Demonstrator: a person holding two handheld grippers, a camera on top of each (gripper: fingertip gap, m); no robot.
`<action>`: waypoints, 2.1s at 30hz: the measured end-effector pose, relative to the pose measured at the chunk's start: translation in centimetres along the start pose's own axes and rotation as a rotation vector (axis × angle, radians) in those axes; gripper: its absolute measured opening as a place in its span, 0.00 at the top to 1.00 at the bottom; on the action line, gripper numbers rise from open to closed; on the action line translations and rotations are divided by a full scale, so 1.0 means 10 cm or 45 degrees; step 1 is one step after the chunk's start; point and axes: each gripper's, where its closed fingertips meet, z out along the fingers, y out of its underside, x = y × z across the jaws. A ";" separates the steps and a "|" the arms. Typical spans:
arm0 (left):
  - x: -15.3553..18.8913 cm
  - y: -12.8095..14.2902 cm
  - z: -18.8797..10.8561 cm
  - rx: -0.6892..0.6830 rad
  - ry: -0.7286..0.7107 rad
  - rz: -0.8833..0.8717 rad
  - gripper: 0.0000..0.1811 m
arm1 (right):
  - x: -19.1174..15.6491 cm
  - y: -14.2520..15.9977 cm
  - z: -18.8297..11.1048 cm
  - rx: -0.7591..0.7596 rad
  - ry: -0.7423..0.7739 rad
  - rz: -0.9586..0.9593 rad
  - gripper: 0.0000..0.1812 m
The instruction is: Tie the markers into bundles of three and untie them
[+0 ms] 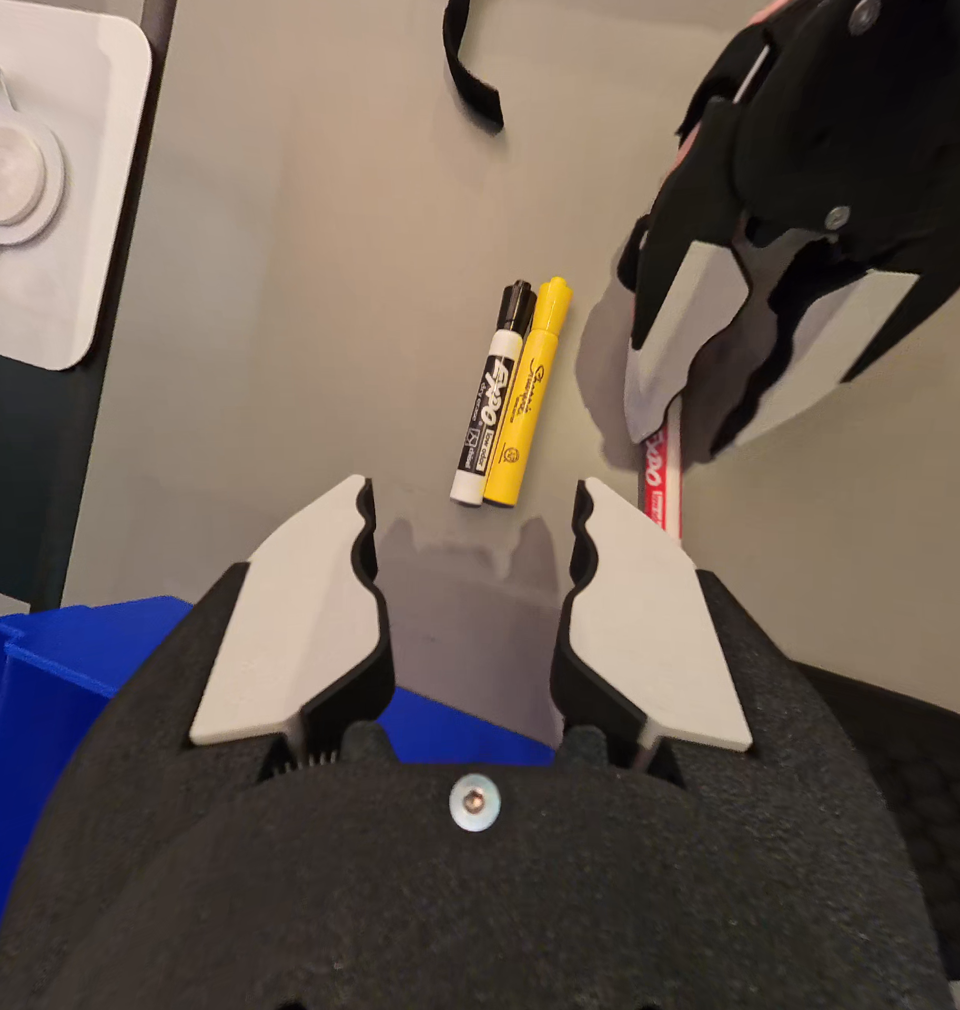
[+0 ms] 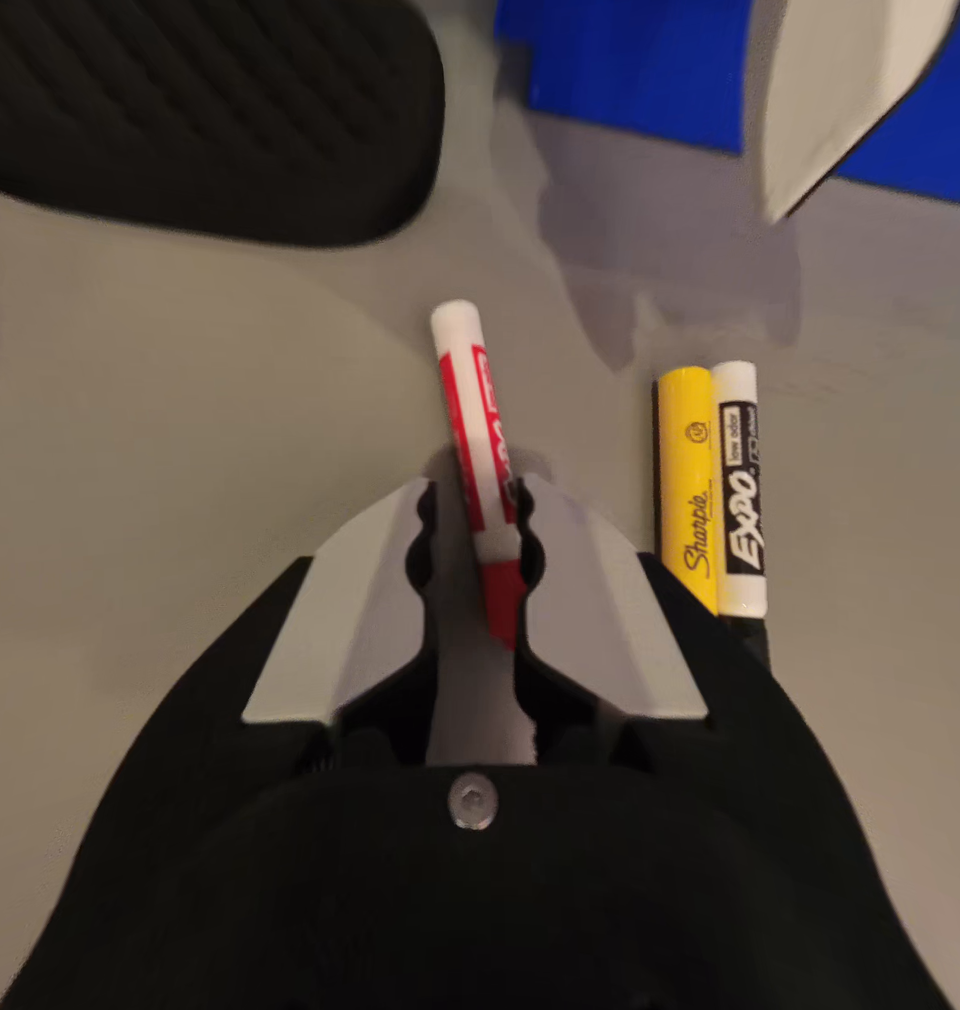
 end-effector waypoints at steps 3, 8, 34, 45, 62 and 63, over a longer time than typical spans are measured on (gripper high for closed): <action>0.02 0.09 -0.01 -0.017 -0.006 0.000 0.61 | 0.07 0.07 0.03 -0.045 0.058 -0.025 0.89; 0.04 0.19 -0.03 -0.021 0.000 0.002 0.62 | 0.30 0.12 -0.09 -0.042 0.175 0.002 0.83; 0.15 0.23 0.11 -0.052 0.035 0.052 0.62 | 0.57 0.23 0.03 -0.256 0.032 0.256 0.78; 0.16 0.25 0.08 -0.060 0.032 0.054 0.62 | 0.53 0.18 -0.04 -0.289 -0.003 0.198 0.80; 0.29 0.29 0.12 -0.046 0.080 0.042 0.62 | 0.48 0.04 -0.06 -0.273 -0.093 0.241 0.88; 0.32 0.28 0.12 -0.039 0.084 0.041 0.62 | 0.49 0.03 -0.04 -0.288 -0.091 0.240 0.88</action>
